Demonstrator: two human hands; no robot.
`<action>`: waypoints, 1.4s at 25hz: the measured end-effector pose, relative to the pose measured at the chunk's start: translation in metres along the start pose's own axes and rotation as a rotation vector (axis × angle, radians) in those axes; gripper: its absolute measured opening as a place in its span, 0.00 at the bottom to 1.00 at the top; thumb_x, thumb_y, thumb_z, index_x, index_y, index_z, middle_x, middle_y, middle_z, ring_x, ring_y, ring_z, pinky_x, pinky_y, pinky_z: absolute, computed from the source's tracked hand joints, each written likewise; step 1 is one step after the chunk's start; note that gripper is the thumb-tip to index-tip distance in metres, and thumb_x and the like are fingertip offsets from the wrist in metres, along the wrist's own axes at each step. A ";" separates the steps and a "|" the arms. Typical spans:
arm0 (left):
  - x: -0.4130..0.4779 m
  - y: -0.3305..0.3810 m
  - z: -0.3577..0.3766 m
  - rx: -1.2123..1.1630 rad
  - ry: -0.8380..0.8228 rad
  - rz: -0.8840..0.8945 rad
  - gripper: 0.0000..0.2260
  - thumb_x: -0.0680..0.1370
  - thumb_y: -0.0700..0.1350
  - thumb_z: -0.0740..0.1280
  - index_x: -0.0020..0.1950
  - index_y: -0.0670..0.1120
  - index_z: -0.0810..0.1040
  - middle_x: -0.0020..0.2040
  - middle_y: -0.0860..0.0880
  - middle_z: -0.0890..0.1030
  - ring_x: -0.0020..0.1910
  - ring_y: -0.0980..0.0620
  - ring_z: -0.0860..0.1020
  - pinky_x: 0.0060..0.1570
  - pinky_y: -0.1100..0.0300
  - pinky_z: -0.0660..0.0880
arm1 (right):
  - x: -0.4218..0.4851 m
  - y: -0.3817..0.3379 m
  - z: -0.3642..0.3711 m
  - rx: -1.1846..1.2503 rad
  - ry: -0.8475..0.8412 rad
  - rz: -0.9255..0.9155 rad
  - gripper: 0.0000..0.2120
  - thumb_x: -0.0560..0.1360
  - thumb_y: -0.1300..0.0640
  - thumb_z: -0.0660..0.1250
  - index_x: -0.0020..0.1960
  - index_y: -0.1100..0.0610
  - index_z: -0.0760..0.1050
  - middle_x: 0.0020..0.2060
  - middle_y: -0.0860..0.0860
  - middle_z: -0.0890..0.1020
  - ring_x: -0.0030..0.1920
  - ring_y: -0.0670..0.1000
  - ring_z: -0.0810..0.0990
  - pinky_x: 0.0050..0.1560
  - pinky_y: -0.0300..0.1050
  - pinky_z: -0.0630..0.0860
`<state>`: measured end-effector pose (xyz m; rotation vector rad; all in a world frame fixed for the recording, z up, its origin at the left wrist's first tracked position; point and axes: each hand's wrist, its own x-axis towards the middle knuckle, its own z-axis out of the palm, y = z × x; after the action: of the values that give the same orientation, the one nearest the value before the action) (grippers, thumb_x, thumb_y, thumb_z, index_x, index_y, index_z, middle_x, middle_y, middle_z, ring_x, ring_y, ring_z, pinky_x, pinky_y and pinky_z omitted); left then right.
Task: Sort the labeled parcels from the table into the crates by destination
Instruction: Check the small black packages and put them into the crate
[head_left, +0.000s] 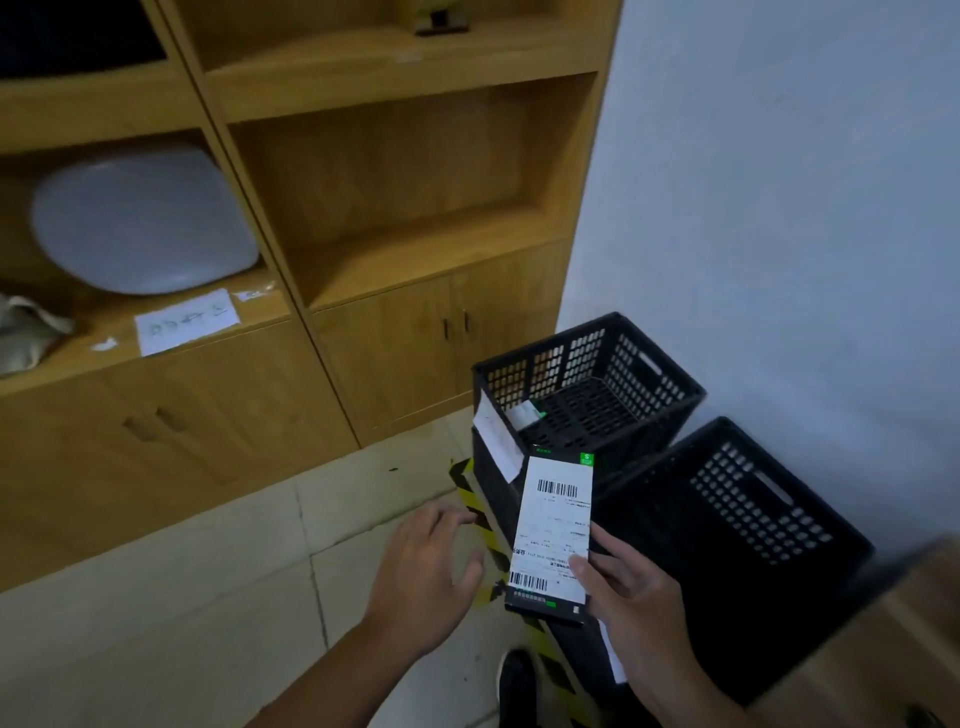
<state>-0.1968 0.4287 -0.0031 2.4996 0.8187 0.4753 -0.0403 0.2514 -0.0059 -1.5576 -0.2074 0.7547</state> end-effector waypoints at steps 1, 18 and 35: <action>0.008 -0.006 -0.001 0.021 0.006 -0.009 0.15 0.76 0.49 0.71 0.61 0.48 0.80 0.57 0.52 0.77 0.57 0.53 0.76 0.58 0.59 0.72 | 0.013 0.000 0.007 0.006 -0.020 0.006 0.21 0.74 0.64 0.76 0.61 0.45 0.80 0.48 0.50 0.88 0.48 0.50 0.88 0.44 0.47 0.85; 0.163 -0.071 -0.028 0.142 0.019 -0.172 0.17 0.77 0.53 0.66 0.65 0.51 0.77 0.60 0.54 0.75 0.60 0.55 0.73 0.61 0.60 0.69 | 0.202 -0.058 0.100 -0.021 -0.179 0.061 0.18 0.74 0.63 0.76 0.58 0.44 0.80 0.46 0.45 0.88 0.47 0.47 0.87 0.44 0.43 0.84; 0.372 -0.240 -0.061 0.021 -0.123 0.088 0.15 0.77 0.51 0.68 0.62 0.48 0.79 0.56 0.53 0.76 0.56 0.52 0.75 0.57 0.58 0.71 | 0.322 -0.073 0.243 0.032 0.162 0.106 0.19 0.73 0.65 0.75 0.59 0.47 0.81 0.47 0.49 0.89 0.47 0.51 0.88 0.41 0.42 0.84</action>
<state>-0.0519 0.8511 -0.0124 2.5633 0.6722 0.3403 0.0890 0.6398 -0.0342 -1.5997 0.0063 0.7064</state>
